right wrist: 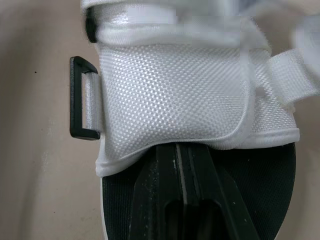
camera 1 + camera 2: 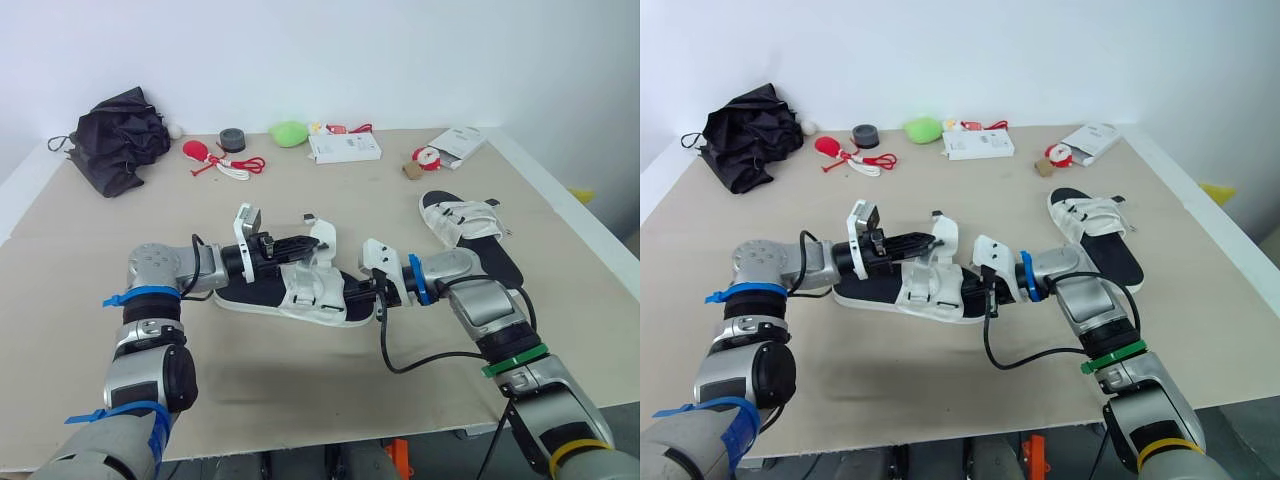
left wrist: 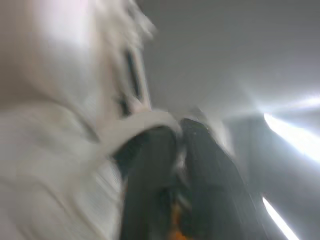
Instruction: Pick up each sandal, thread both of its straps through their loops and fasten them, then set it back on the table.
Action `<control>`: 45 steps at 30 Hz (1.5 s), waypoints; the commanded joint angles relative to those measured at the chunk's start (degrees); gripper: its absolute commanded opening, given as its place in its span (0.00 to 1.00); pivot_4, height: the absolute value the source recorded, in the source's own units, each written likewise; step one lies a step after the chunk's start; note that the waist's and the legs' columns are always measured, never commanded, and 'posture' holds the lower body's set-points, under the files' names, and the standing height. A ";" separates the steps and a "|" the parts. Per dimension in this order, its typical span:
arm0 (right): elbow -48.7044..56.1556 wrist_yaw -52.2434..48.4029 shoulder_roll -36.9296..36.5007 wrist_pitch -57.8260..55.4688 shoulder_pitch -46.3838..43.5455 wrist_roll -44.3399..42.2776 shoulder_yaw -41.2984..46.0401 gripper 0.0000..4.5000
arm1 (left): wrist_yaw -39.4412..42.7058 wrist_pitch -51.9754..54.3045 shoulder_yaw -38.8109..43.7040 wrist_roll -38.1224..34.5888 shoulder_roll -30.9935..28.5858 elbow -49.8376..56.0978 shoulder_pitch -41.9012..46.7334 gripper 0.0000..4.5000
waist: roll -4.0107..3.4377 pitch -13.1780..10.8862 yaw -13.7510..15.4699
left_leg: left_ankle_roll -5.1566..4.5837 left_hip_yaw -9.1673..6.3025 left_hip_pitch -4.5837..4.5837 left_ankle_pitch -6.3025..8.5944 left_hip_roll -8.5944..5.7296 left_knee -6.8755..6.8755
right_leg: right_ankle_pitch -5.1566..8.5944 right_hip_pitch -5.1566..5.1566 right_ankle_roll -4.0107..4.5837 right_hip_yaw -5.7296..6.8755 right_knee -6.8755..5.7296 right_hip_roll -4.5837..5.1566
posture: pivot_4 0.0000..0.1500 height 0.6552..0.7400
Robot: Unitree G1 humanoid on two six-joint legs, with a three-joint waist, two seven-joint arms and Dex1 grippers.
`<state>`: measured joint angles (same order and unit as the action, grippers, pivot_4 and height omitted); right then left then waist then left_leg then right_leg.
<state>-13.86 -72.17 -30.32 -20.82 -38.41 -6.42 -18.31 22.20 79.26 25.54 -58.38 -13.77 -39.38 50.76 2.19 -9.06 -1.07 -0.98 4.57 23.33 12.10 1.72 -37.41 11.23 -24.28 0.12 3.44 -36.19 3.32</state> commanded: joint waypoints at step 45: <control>-1.46 1.49 -1.16 -1.92 2.45 2.59 -1.56 0.00 | -3.94 -29.54 6.45 16.91 7.82 -30.62 20.43 0.76 | 0.09 -0.07 0.00 | 0.06 -0.02 0.08 0.04 -0.01 0.16 | -0.14 -0.07 -0.25 0.27 0.12 0.05 | 1.00 1.00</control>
<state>-13.07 -72.36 -30.55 -20.89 -38.06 -6.46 -18.07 18.11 52.29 31.39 -42.36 -6.52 -68.65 70.35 2.28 -9.12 -1.07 -0.92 4.55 23.41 12.14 1.71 -37.24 11.09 -24.35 -0.13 3.73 -36.06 3.37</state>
